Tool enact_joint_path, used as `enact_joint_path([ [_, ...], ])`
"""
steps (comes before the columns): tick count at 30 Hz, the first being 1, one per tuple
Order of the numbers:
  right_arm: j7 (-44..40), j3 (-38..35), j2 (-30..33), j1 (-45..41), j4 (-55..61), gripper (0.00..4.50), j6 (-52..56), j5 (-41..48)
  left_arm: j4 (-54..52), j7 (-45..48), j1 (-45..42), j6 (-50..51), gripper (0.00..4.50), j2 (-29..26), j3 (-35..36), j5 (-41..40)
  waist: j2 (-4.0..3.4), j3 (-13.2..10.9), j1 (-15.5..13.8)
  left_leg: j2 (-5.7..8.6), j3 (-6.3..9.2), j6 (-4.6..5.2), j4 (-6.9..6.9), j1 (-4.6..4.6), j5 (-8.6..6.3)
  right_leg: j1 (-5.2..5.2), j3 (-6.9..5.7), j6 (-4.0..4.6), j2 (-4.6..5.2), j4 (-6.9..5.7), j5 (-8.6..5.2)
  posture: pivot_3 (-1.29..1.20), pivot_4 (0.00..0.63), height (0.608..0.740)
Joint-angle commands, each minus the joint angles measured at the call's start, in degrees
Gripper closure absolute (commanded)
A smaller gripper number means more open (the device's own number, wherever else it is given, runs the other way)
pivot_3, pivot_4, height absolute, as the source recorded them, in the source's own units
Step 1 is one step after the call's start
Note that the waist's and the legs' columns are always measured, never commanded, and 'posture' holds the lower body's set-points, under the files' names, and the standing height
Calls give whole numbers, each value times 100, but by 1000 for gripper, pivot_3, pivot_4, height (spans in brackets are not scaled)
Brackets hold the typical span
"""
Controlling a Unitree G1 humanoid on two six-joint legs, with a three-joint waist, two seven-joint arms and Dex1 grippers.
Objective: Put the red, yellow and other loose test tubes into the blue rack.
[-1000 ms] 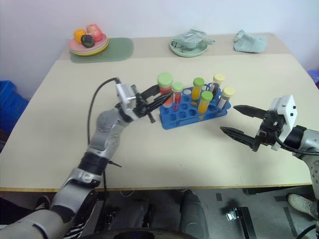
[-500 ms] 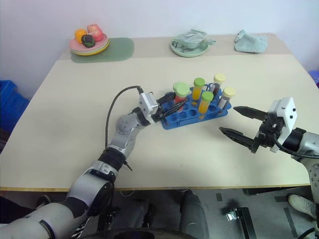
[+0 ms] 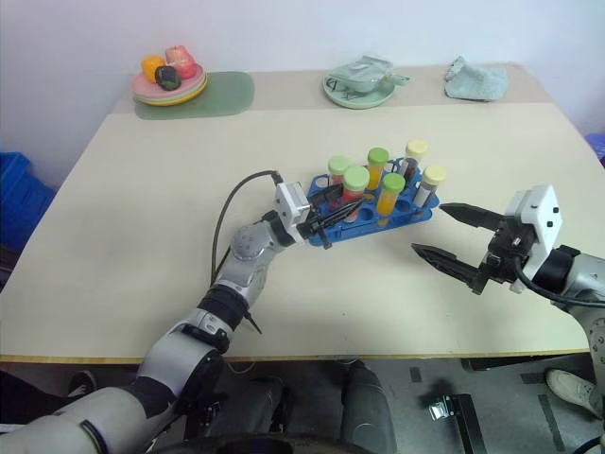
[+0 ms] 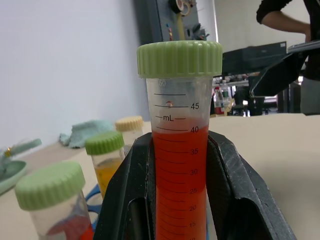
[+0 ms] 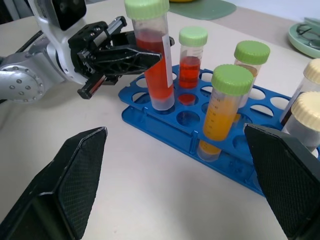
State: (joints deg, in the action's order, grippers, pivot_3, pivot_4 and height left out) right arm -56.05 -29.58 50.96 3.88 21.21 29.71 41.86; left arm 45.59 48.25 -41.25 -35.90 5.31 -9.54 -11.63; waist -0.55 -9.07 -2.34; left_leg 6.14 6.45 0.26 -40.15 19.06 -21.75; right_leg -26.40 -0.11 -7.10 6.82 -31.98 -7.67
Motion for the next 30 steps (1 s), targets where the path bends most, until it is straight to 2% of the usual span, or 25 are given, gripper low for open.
enact_joint_path([
  [1, 59, -220, 53, -4, 234, 0, 60, 120, 70, -173, -100, -83, 3763, 29, 137, 86, 0, 0, -1, 0, 0, 0, 0, -1, 0, 0, 0, 0, 0, 0, 0, 0, 150, 740],
  [8, 156, -215, 42, -51, 341, 0, 164, 160, 195, -364, -142, -166, 3763, 47, 116, 291, 0, 0, -3, 0, 0, 0, 0, -1, 0, 1, 0, 0, 0, 0, 0, 0, 150, 740],
  [23, 278, -212, 125, -154, 448, 0, 263, 223, 245, -73, -16, -24, 3763, 227, 216, 179, 1, 0, -8, 0, 0, 2, 0, -1, -1, 3, 0, 0, 0, 0, 0, 0, 150, 740],
  [30, 296, -143, 125, -247, 411, 0, 235, 193, 66, -347, -34, 779, 3763, 299, 563, -163, 1, 0, -1, 0, 0, 2, 0, -2, -1, 3, 0, 0, 0, -1, 0, 0, 150, 740],
])
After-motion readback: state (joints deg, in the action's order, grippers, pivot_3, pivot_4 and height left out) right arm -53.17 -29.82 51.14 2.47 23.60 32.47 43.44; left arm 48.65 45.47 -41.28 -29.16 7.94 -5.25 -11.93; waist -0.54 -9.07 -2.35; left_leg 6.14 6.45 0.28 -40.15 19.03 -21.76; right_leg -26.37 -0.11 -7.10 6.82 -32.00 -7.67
